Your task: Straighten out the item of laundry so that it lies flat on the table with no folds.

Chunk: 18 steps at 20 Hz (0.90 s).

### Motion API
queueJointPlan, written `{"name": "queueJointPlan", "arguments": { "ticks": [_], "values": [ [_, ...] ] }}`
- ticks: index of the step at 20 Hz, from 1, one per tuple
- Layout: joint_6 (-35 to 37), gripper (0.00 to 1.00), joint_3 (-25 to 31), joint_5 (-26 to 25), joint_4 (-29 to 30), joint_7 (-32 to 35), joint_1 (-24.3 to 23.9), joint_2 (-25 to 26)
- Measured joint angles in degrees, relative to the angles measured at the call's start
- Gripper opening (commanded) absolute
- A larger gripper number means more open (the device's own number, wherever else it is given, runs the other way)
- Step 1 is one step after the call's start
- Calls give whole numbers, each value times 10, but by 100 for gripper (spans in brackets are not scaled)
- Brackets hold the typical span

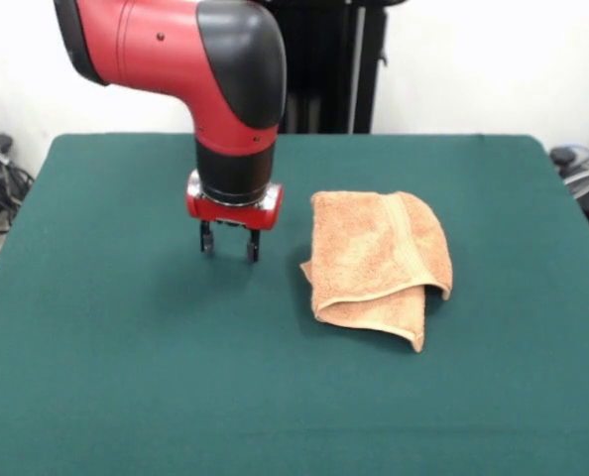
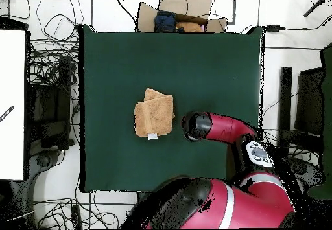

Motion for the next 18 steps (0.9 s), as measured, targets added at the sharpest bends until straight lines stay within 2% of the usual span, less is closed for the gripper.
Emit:
{"name": "queueJointPlan", "arguments": {
  "ticks": [8, 12, 17, 18],
  "values": [
    [0, 100, 1, -2, 0, 0, 0, -2],
    [15, 100, 5, -2, 9, 0, 0, -21],
    [85, 100, 6, 4, 23, 0, 0, -65],
    [129, 100, 7, 8, 28, 0, 0, -88]
  ]
}}
